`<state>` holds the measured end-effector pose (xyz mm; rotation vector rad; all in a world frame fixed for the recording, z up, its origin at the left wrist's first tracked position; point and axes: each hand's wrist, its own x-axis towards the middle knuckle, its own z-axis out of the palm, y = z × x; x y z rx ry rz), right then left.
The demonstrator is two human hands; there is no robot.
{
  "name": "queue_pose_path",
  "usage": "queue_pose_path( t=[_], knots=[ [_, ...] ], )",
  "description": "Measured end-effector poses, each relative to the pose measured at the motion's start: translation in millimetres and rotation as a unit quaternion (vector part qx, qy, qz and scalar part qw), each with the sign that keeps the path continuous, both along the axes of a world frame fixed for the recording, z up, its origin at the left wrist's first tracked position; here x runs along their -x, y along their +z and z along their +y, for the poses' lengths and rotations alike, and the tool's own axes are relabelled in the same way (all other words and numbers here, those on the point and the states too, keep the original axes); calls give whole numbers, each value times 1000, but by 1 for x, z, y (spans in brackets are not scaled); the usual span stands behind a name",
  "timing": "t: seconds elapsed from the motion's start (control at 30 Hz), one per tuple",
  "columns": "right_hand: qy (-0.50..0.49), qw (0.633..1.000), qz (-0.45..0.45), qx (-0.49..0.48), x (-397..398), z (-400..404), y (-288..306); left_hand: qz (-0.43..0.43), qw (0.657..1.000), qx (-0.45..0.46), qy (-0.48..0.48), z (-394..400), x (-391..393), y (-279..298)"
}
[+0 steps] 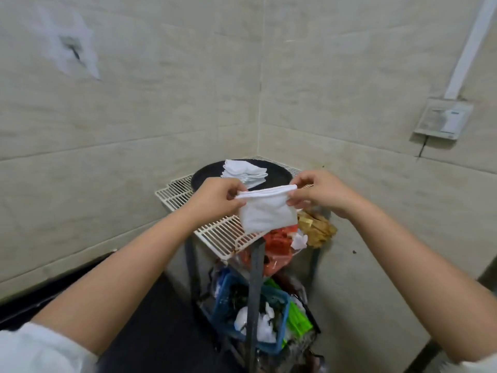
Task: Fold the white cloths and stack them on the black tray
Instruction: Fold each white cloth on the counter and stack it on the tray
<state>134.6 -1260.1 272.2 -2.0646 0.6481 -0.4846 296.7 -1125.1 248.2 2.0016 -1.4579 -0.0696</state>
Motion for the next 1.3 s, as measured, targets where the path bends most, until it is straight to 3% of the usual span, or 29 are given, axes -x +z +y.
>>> queue_pose_path(
  t=[0.23, 0.43, 0.57, 0.77, 0.9, 1.17, 1.3],
  knots=[
    [87, 996, 10, -23, -93, -122, 5, 81, 991, 18, 103, -101, -58, 1],
    [147, 984, -8, 98, -186, -227, 23, -15, 963, 90, 254, -196, -110, 21],
    [177, 966, -32, 184, -243, -274, 15, -73, 942, 71, 319, -240, -138, 23],
    [293, 911, 71, 282, -279, -307, -52, -90, 948, -82, 295, -254, -147, -35],
    [334, 880, 97, 325, -274, -316, -74, -83, 947, -106, 292, -253, -145, -55],
    [328, 885, 73, 321, -267, -323, -75, -100, 952, -78, 279, -257, -134, -53],
    [354, 870, 117, 324, -260, -320, -85, -100, 943, -163, 274, -258, -126, -62]
  ],
)
